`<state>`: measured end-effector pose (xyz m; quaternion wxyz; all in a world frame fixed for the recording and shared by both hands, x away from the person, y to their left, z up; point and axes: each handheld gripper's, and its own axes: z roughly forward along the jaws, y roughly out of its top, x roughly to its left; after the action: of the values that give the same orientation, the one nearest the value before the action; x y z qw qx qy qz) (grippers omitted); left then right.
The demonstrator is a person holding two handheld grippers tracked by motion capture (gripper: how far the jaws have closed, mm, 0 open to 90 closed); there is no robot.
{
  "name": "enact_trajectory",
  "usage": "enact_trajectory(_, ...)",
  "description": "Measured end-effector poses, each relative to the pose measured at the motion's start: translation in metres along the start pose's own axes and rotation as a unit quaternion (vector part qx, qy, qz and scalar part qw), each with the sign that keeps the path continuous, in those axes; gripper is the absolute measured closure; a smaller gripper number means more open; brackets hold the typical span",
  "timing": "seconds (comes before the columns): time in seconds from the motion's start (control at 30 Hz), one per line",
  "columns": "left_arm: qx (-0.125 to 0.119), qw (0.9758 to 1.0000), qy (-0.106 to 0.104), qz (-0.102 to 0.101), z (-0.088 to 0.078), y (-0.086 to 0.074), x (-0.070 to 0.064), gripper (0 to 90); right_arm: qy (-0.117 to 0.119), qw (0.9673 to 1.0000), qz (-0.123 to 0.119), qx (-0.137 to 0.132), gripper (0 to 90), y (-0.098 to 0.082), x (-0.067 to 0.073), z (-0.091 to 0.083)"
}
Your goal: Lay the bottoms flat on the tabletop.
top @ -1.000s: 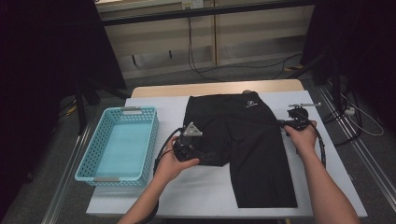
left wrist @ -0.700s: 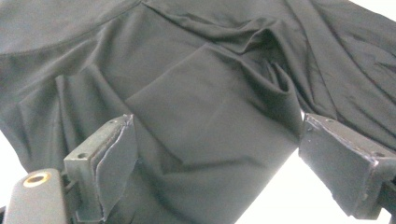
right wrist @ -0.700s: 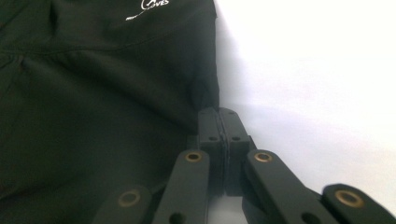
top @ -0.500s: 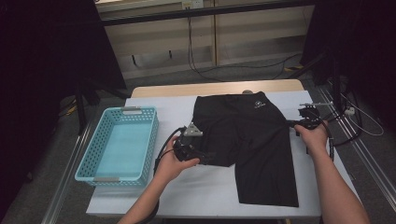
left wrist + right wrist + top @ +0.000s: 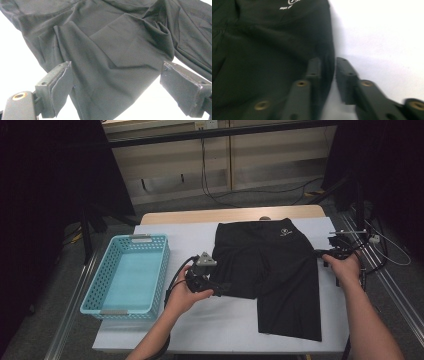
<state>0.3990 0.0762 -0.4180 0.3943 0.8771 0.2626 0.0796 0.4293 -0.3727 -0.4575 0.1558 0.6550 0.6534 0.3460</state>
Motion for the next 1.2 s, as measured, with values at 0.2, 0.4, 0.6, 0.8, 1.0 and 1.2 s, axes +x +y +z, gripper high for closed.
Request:
enact_trajectory(0.2,-0.003,1.0000,0.001,0.000,-0.001,0.001,0.001,12.0,-0.002,0.9997,-0.026,-0.003,62.5,-0.019,0.014,-0.013)
enact_trajectory(0.4,-0.003,1.0000,-0.003,0.006,0.000,0.003,-0.003,12.0,0.011,0.9988,-0.048,0.001,63.8,-0.047,0.027,-0.035)
enact_trajectory(0.6,-0.004,1.0000,0.001,0.006,0.000,0.003,-0.003,12.0,0.016,0.9975,-0.068,0.011,67.5,-0.074,0.041,-0.058)
enact_trajectory(0.8,-0.005,1.0000,0.001,0.001,0.000,0.001,-0.003,11.7,0.010,0.9976,-0.067,0.012,73.8,-0.092,0.050,-0.072)
enact_trajectory(1.0,-0.006,1.0000,0.003,0.001,-0.003,0.000,-0.005,11.7,0.016,0.9974,-0.069,0.006,78.4,-0.110,0.055,-0.085)
enact_trajectory(1.2,-0.007,1.0000,0.003,0.001,-0.005,-0.001,-0.006,11.7,0.035,0.9961,-0.079,0.020,90.0,-0.118,0.057,-0.093)
